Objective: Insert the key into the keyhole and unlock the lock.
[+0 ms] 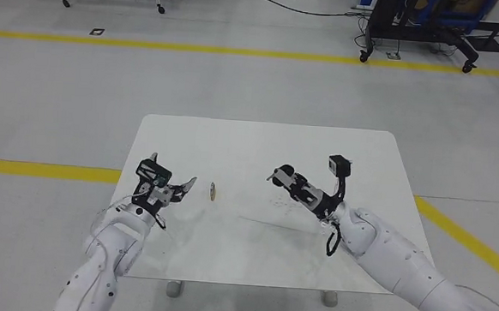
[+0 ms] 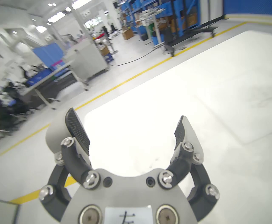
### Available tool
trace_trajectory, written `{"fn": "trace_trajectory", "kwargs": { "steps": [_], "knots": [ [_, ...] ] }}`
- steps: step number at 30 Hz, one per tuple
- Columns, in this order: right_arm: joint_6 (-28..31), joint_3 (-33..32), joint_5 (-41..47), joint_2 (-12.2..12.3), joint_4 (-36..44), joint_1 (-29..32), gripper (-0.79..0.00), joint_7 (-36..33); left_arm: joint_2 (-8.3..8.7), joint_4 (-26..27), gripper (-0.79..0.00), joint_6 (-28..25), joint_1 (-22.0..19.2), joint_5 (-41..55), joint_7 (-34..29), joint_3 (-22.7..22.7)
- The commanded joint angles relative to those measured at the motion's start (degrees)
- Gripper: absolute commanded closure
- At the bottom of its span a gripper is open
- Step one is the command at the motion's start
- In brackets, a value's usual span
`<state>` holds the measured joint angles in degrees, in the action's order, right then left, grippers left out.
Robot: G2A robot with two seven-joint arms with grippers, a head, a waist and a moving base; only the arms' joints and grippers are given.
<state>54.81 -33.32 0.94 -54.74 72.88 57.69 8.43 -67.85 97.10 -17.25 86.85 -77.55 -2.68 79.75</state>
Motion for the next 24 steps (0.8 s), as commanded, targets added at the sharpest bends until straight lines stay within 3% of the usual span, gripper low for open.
{"fn": "trace_trajectory", "kwargs": {
  "steps": [1, 3, 6, 17, 20, 24],
  "knots": [
    [-0.37, -0.46, 2.33, -0.22, -0.77, 0.38, 0.0, -1.05, -0.4, -2.01, -0.785, -5.23, -3.25, 34.76, -4.58, -2.09],
    [-0.58, -1.17, 3.35, -0.39, -0.99, 0.89, 0.0, -1.39, -0.64, -4.24, -0.785, -8.5, -6.7, 42.76, -10.72, -3.83],
    [-0.62, -1.83, 5.27, -0.52, -0.56, 1.9, 0.0, -1.47, -0.9, -7.29, -0.785, -9.05, -10.93, 53.21, -17.87, -4.94],
    [-0.62, -1.83, 5.27, -0.52, -0.56, 1.9, 0.0, -1.47, -1.05, -7.17, -0.785, -9.69, -10.29, 55.47, -17.99, -5.76],
    [-2.33, -1.84, 8.98, -0.89, 0.89, 2.95, 0.0, -2.78, -1.35, -8.99, -0.785, -12.03, -9.68, 67.21, -22.32, -7.62],
    [-6.66, -1.72, 14.25, -1.68, 1.68, 3.24, 0.0, -6.3, -1.78, -14.84, -0.785, -12.22, -12.38, 90.35, -34.59, -9.8]
  ]
}}
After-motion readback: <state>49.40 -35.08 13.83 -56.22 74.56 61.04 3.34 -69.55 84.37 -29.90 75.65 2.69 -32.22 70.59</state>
